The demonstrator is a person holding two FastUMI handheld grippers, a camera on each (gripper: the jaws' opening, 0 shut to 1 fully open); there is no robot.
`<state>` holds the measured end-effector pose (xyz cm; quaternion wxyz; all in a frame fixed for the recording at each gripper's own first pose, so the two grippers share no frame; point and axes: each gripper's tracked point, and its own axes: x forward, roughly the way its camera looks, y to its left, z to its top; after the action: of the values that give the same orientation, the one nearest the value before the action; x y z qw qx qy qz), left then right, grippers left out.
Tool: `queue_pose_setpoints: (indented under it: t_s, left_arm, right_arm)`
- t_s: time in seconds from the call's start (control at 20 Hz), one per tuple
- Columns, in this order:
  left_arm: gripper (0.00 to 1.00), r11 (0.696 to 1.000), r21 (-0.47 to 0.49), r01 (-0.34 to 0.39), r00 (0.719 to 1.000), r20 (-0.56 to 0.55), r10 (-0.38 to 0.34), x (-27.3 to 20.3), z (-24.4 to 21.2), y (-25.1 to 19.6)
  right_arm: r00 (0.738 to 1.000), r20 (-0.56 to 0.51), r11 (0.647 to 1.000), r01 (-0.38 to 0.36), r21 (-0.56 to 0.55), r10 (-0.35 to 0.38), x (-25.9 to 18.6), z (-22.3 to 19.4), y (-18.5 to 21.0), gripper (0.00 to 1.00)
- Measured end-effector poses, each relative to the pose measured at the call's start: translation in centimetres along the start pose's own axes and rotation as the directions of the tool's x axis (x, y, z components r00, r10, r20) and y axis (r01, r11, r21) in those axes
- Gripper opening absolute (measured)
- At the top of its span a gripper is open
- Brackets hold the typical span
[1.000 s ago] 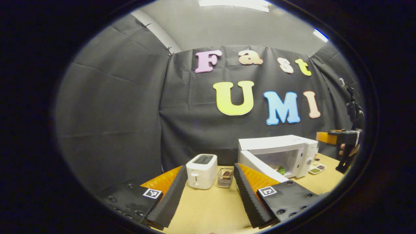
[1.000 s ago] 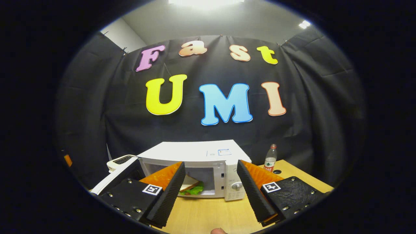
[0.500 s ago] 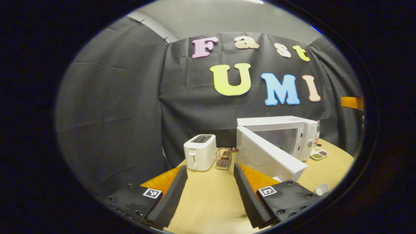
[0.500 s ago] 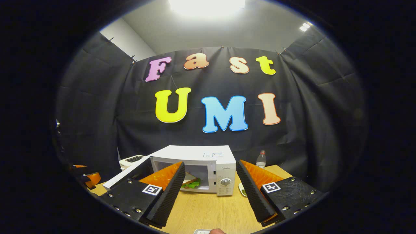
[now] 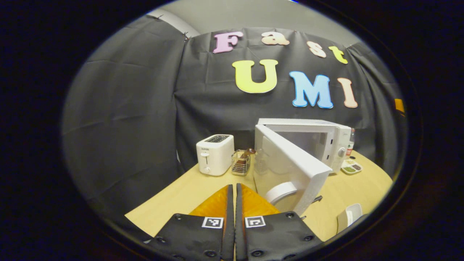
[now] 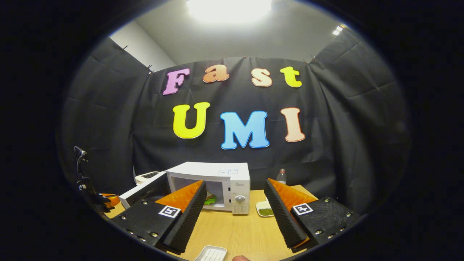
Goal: Open the microwave oven with the left hand, put the food in, and close the microwave oven.
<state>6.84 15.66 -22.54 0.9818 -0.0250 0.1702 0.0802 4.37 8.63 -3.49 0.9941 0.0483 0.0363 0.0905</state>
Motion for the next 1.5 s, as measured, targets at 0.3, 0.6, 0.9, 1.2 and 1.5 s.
queue_pose_setpoints:
  t_s: [0.3,0.6,0.9,1.2,1.5]
  left_arm:
    - [0.07,1.0,0.008,-0.021,1.0,-0.008,0.021,-0.8,-0.5,-2.5]
    - [0.07,0.999,0.029,0.034,0.999,-0.018,-0.033,-1.0,-0.4,-6.8]
    - [0.07,0.986,0.066,0.153,0.988,-0.016,-0.152,0.1,0.8,-12.2]
    - [0.07,0.956,0.078,0.283,0.959,-0.028,-0.282,2.6,1.7,-17.2]
    - [0.07,0.918,0.079,0.389,0.921,-0.039,-0.387,6.1,2.5,-21.4]
  right_arm:
    - [1.0,-0.01,1.0,0.012,0.019,-0.012,-3.4,-0.1,-3.8,0.96]
    - [1.0,-0.004,1.0,0.011,0.029,-0.011,-4.1,0.3,-5.2,0.96]
    - [1.0,-0.01,0.999,0.011,0.035,-0.011,-3.1,-0.1,-4.5,0.96]
    - [1.0,-0.005,1.0,0.028,0.012,-0.027,-0.9,0.3,-3.9,0.96]
    - [0.998,-0.001,0.998,0.067,0.0,-0.067,1.6,0.5,-3.8,0.96]
